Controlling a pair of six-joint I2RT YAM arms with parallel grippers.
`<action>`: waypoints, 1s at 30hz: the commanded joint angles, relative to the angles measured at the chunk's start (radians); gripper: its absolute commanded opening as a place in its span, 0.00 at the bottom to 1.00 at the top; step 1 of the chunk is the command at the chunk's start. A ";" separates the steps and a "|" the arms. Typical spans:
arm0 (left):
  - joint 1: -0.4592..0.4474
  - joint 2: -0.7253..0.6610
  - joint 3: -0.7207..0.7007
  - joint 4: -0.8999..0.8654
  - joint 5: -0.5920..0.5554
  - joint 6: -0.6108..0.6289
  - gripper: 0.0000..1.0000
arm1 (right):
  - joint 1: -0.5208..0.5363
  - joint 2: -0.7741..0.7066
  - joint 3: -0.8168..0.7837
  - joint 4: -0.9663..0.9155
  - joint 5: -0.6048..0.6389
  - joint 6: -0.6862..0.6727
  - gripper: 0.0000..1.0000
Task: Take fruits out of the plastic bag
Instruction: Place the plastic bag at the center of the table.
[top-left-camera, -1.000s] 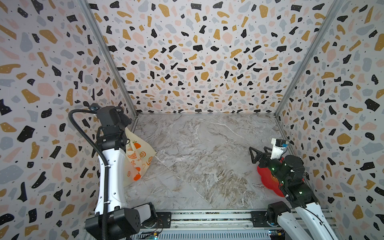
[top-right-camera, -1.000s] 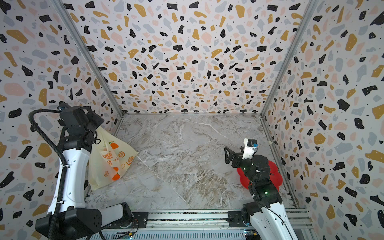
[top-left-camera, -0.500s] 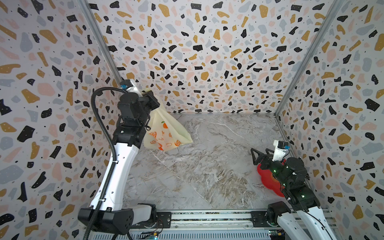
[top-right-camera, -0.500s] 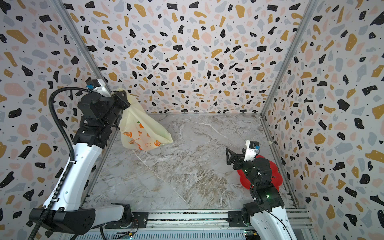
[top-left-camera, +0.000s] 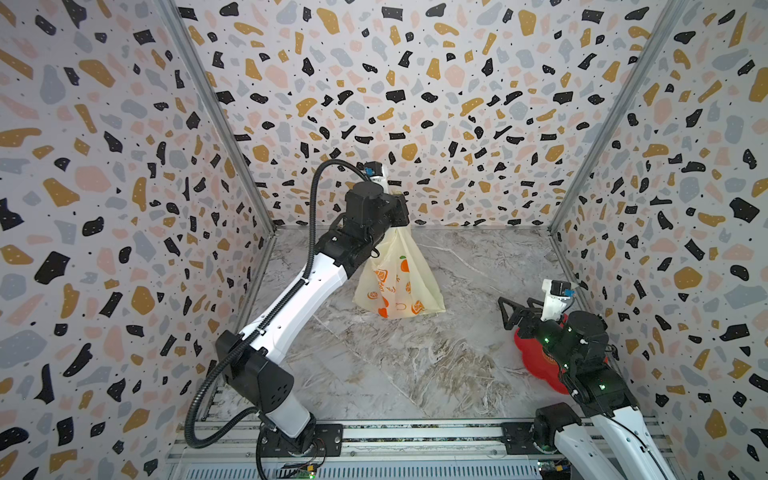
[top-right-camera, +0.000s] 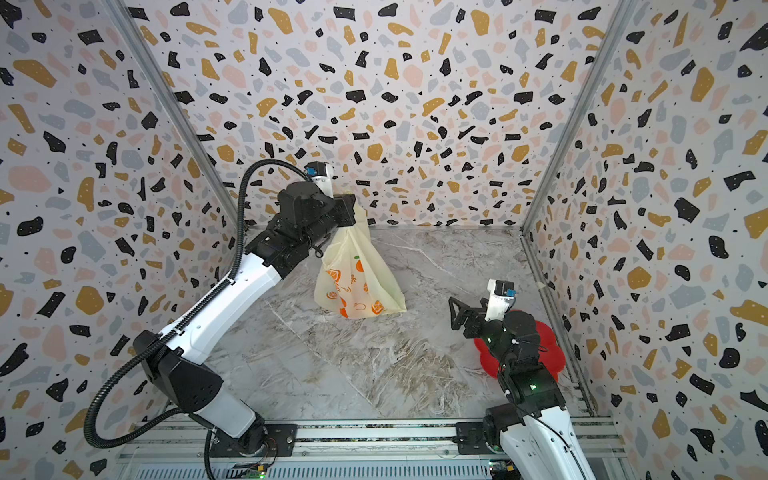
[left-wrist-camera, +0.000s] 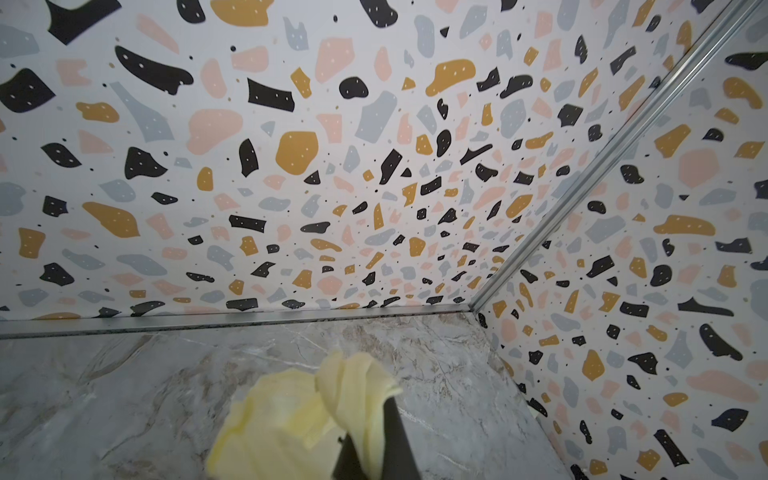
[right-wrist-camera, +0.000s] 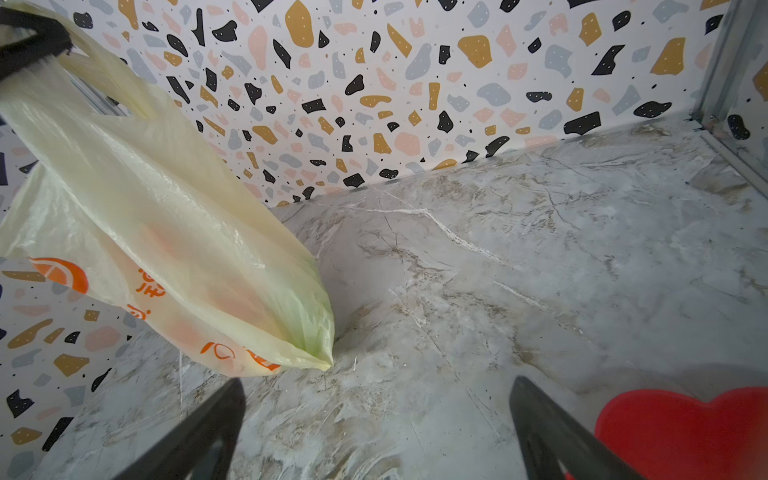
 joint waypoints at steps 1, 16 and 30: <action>-0.024 -0.040 -0.026 0.080 -0.064 0.022 0.00 | 0.001 0.023 0.048 0.004 -0.041 -0.024 0.99; -0.052 -0.192 -0.267 0.090 0.034 -0.020 0.60 | 0.189 0.198 0.129 0.034 0.016 -0.075 0.98; -0.052 -0.612 -0.650 0.185 -0.143 0.011 0.95 | 0.592 0.547 0.516 0.011 0.341 -0.154 0.97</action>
